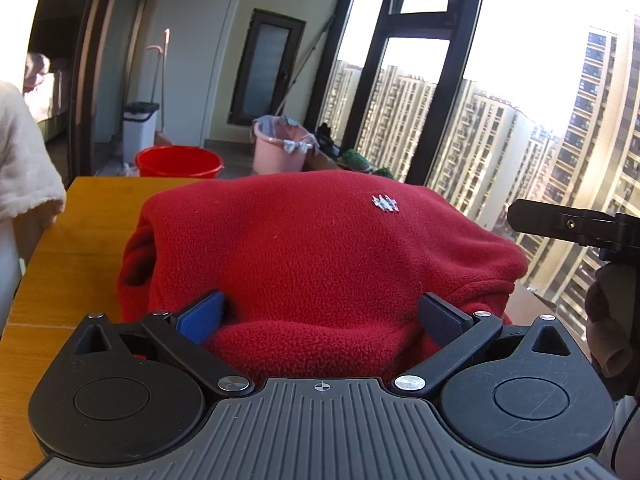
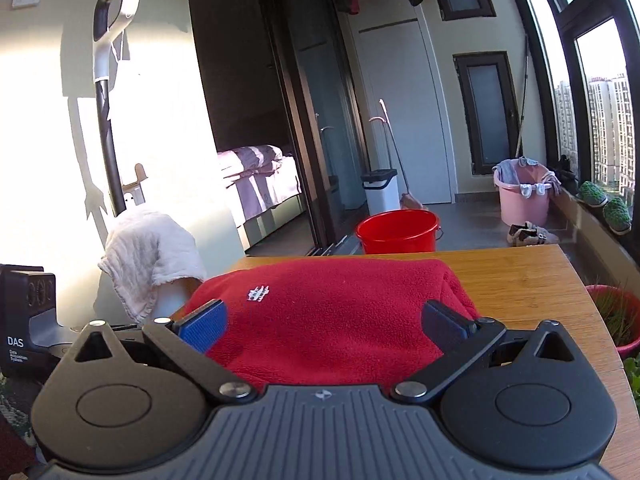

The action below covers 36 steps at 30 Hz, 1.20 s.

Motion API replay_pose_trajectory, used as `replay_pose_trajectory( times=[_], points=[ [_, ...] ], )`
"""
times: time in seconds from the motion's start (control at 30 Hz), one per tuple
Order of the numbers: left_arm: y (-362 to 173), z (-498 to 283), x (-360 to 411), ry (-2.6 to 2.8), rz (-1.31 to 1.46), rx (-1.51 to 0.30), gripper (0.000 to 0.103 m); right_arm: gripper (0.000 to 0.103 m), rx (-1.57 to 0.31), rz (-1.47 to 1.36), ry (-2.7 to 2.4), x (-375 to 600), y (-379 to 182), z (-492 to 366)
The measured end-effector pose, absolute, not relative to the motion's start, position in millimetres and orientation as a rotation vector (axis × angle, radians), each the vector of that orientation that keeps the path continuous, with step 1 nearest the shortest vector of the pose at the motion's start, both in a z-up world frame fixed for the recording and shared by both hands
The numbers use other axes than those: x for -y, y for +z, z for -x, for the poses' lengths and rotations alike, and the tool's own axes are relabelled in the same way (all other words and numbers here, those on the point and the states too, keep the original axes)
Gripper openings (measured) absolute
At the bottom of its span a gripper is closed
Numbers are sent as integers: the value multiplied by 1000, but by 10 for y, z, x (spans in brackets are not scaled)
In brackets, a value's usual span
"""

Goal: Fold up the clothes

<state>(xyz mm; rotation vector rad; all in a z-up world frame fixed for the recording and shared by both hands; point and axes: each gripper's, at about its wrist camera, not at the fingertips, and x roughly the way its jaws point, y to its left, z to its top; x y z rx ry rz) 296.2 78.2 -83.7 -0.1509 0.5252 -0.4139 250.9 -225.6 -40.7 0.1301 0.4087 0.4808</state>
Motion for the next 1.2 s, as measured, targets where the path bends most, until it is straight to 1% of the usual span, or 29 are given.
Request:
replay_pose_trajectory(
  times=[0.03,0.1,0.13,0.17,0.37,0.6,1.2],
  points=[
    [-839,-2965,-795,-413,155,-523,103,103,-440,-96,472,2180,-457,-2524],
    [-850,-2965,-805,-408,158,-518,103,103,-553,23,402,1977,-766,-2598],
    [-858,-2959,-799,-404,148,-514,103,103,-578,8,396,1954,-909,-2598],
    [-867,-2953,-793,-400,139,-511,103,103,-556,-40,390,1968,-982,-2546],
    [-950,-2881,-799,-403,129,-438,103,103,-549,-36,381,1976,-992,-2470],
    [-980,-2917,-887,-412,199,-411,103,103,-533,-57,381,1996,-986,-2474],
    [-878,-2896,-718,-333,90,-388,103,103,-511,-55,350,1979,-980,-2435]
  ],
)
